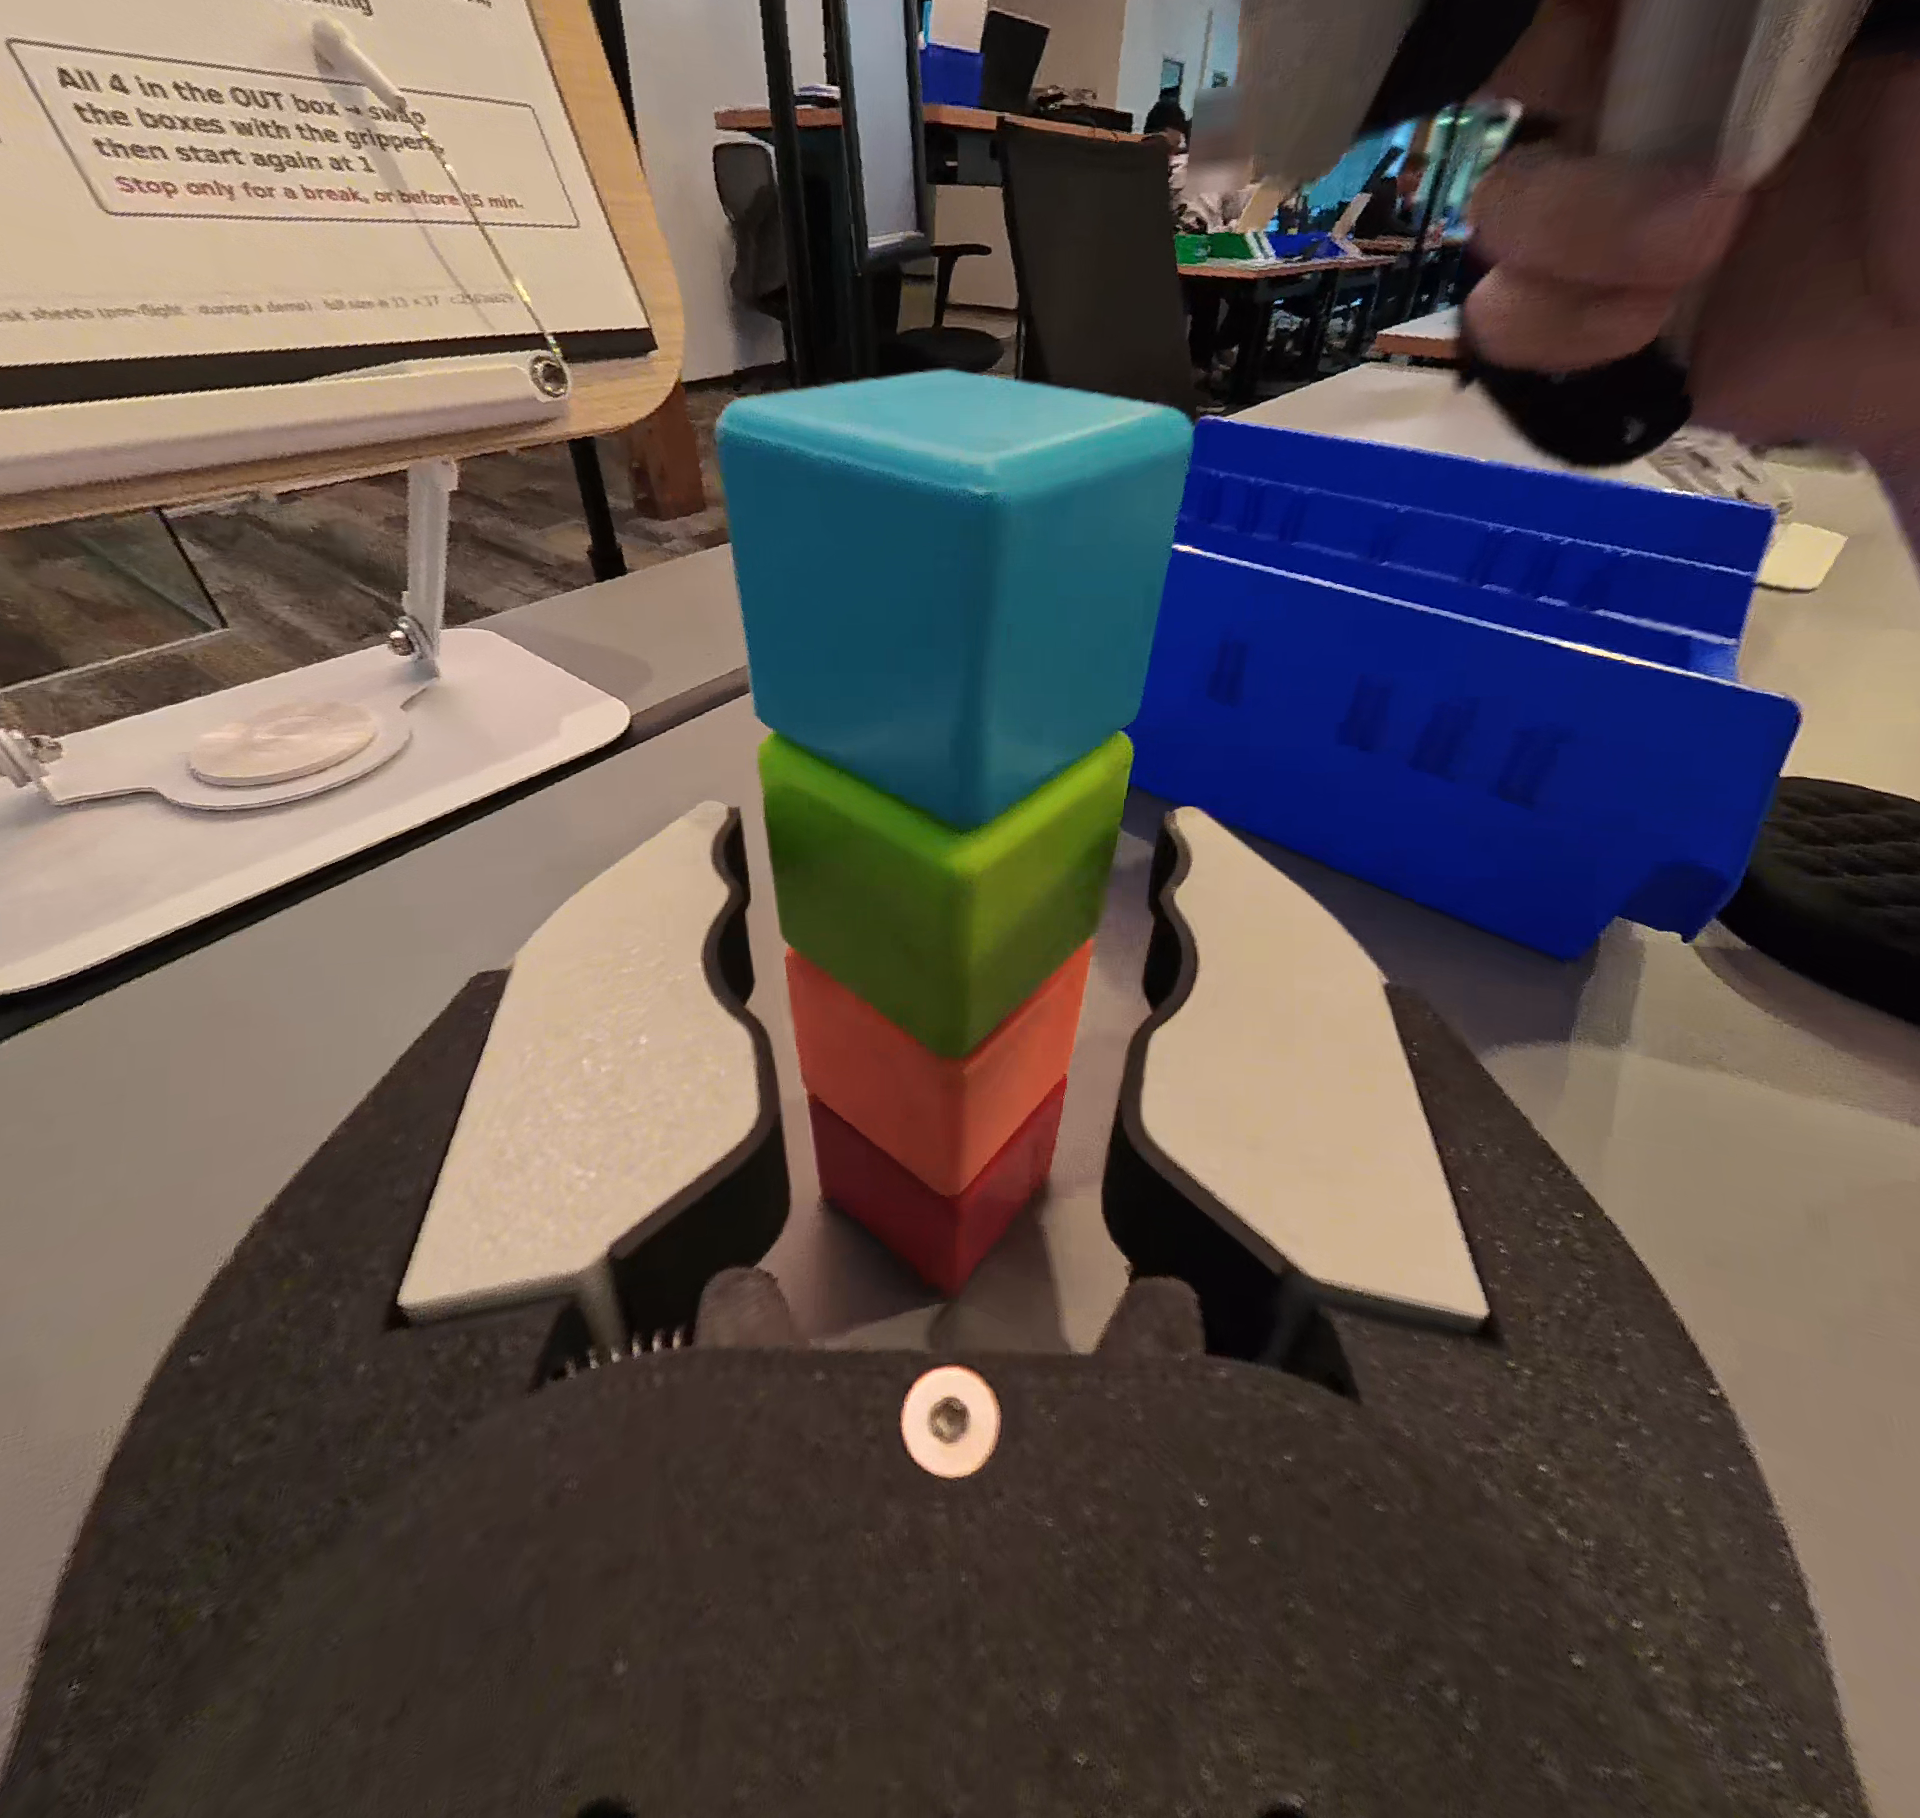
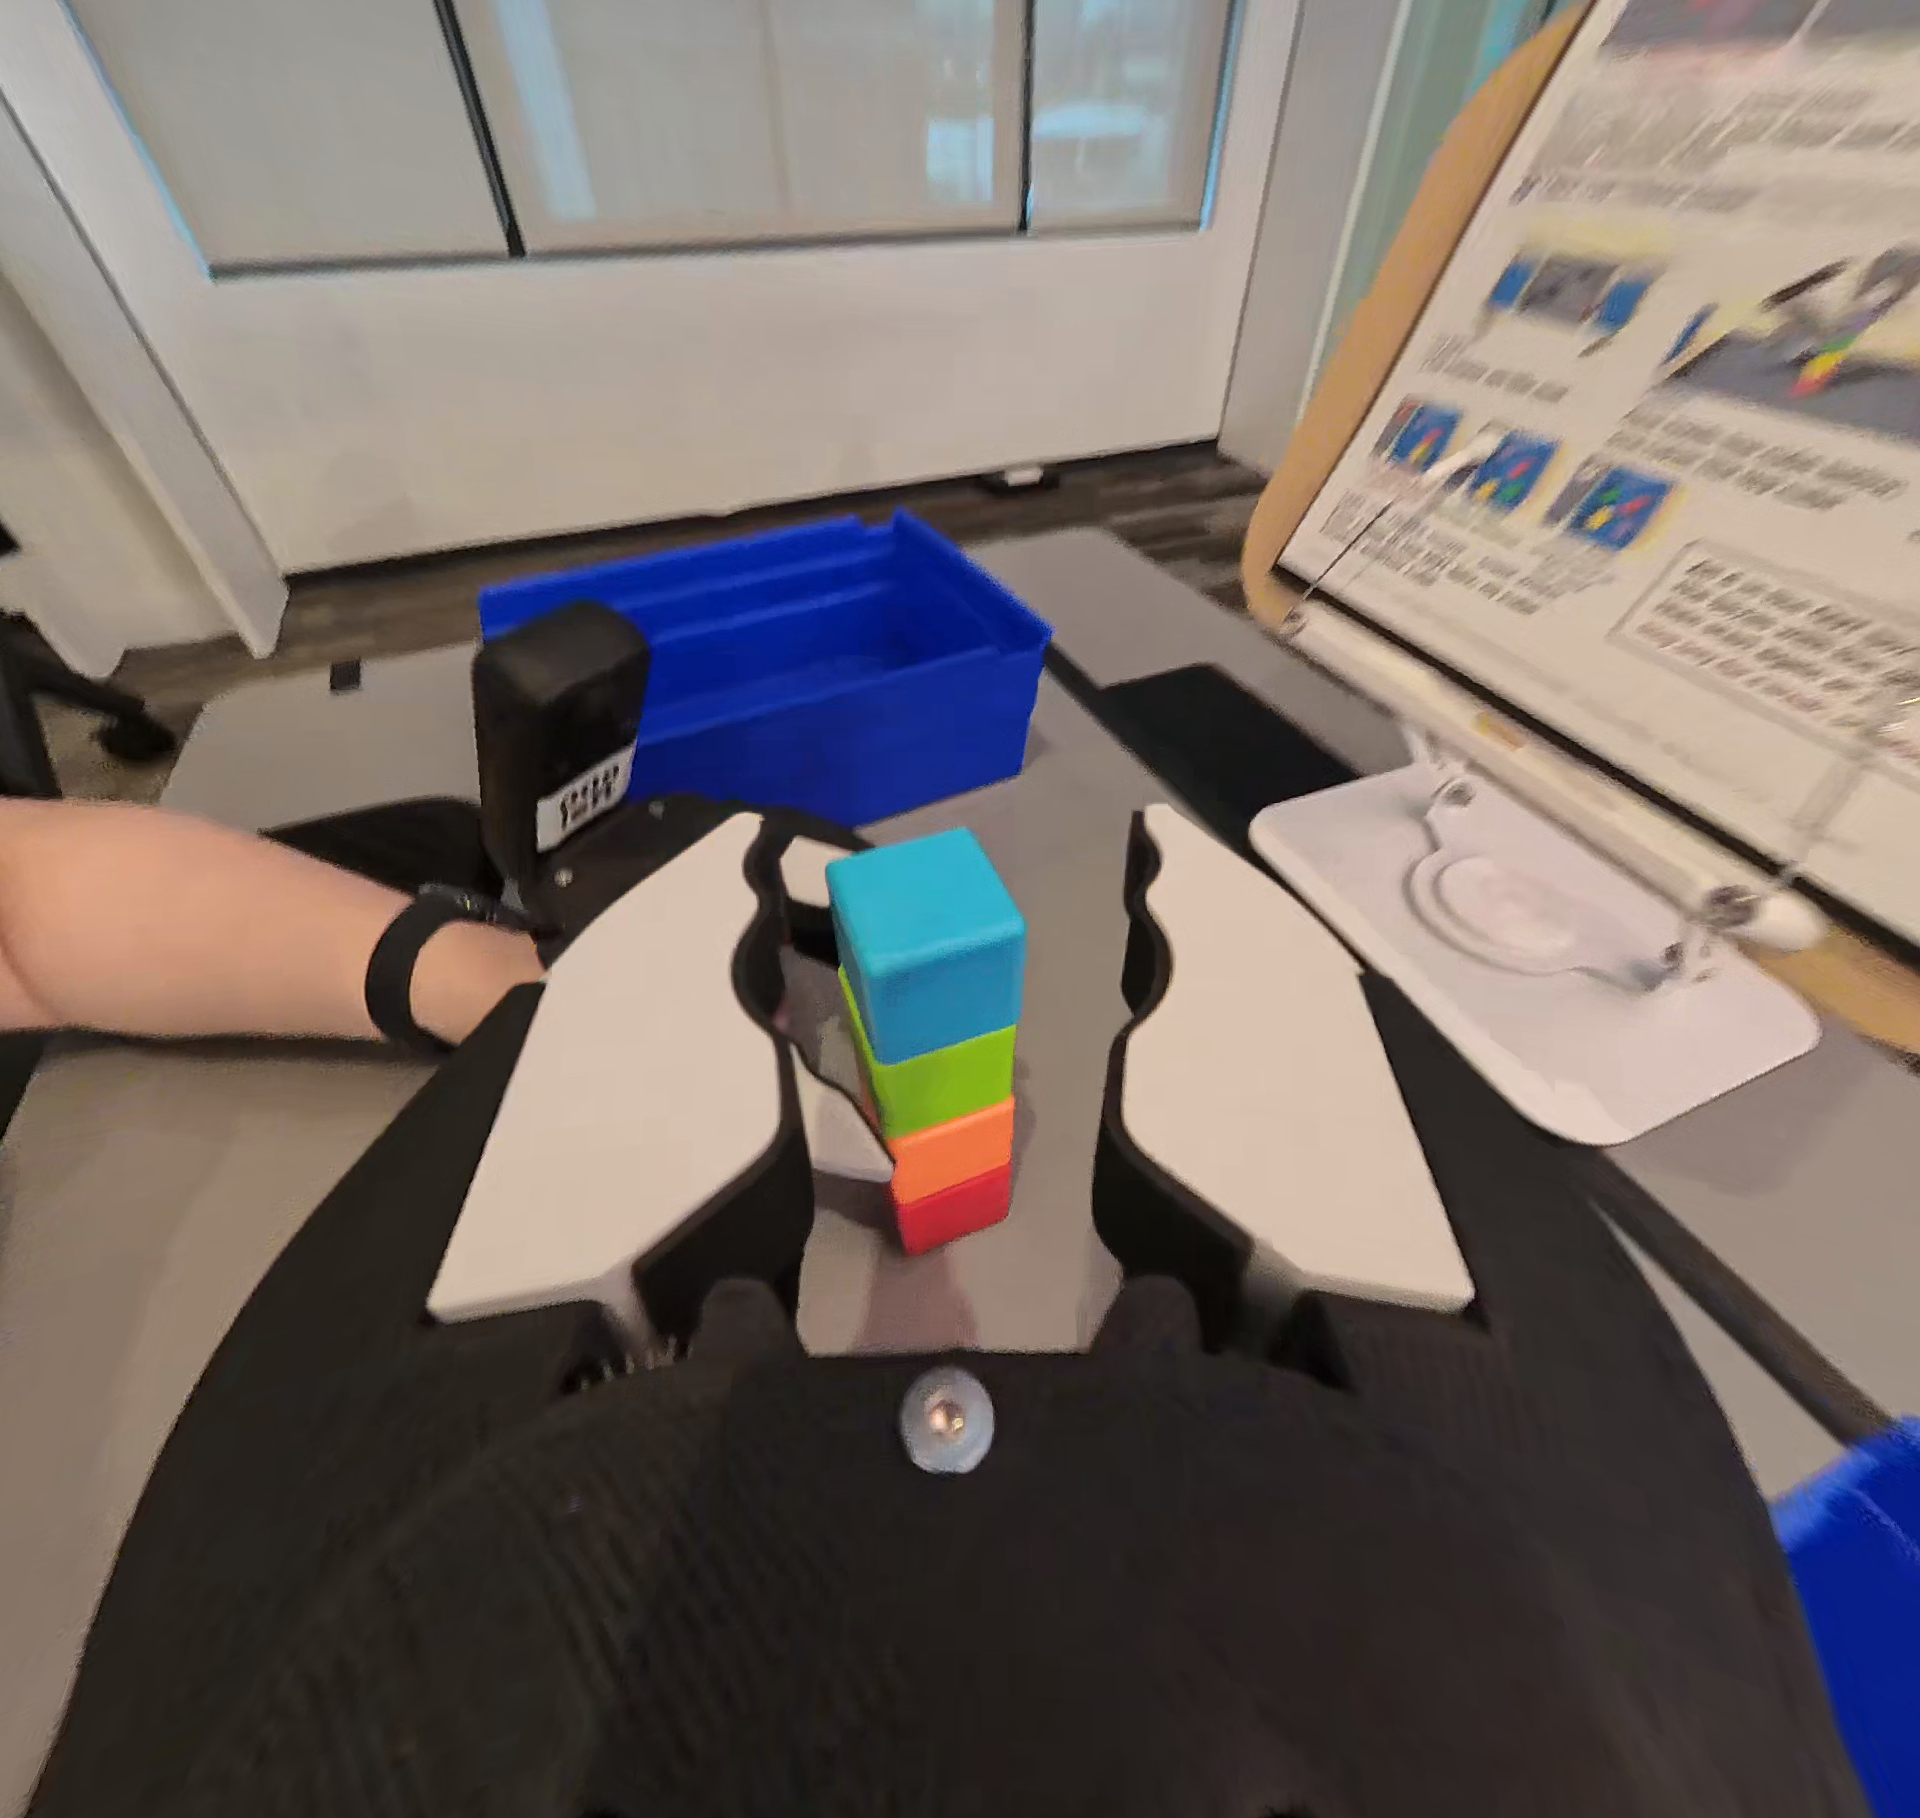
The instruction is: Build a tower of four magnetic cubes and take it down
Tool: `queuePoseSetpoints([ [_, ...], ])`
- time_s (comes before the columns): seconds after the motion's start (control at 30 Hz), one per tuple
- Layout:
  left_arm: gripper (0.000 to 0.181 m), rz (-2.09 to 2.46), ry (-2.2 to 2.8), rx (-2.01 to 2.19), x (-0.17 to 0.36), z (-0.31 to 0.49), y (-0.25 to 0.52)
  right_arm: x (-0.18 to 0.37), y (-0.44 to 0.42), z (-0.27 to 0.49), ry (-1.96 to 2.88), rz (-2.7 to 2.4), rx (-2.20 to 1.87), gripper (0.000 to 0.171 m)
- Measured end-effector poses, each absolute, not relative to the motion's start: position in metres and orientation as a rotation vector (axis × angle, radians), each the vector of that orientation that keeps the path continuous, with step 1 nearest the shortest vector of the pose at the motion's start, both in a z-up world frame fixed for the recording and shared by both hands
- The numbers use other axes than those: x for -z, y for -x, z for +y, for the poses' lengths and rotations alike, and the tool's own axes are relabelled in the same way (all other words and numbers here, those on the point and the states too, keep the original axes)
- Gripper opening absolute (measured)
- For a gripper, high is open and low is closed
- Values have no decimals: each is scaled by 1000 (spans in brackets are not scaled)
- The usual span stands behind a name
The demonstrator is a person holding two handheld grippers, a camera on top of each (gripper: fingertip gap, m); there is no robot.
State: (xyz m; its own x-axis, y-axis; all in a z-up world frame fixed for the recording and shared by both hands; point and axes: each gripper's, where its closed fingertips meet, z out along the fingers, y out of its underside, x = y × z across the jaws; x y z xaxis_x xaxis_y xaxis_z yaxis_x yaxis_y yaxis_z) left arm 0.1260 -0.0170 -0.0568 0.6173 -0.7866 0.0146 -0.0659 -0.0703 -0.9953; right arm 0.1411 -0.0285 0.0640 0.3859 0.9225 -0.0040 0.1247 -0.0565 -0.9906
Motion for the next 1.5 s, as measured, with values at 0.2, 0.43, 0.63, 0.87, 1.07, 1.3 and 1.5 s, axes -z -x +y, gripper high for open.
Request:
queuePoseSetpoints([
  [0.2, 63, 767, 1516, 708, 57, -19, -126, -12, -111, -25, 1605, -1100, -845, 66],
  [0.43, 62, 765, 1518, 720, 57, -18, -126, -3, -105, -23, 1624, -1089, -864, 68],
  [0.63, 62, 763, 1515, 714, 57, -19, -127, 8, -101, -24, 1667, -1116, -851, 68],
  [0.87, 62, 769, 1520, 715, 58, -21, -129, 15, -99, -23, 1693, -1120, -840, 56],
  [1.07, 62, 776, 1529, 703, 58, -21, -129, 16, -100, -24, 1710, -1139, -813, 54],
  [1.3, 62, 792, 1528, 693, 58, -22, -130, 13, -102, -25, 1761, -1082, -925, 53],
  [1.5, 62, 790, 1539, 693, 58, -21, -130, -4, -107, -21, 1721, -981, -1027, 51],
])
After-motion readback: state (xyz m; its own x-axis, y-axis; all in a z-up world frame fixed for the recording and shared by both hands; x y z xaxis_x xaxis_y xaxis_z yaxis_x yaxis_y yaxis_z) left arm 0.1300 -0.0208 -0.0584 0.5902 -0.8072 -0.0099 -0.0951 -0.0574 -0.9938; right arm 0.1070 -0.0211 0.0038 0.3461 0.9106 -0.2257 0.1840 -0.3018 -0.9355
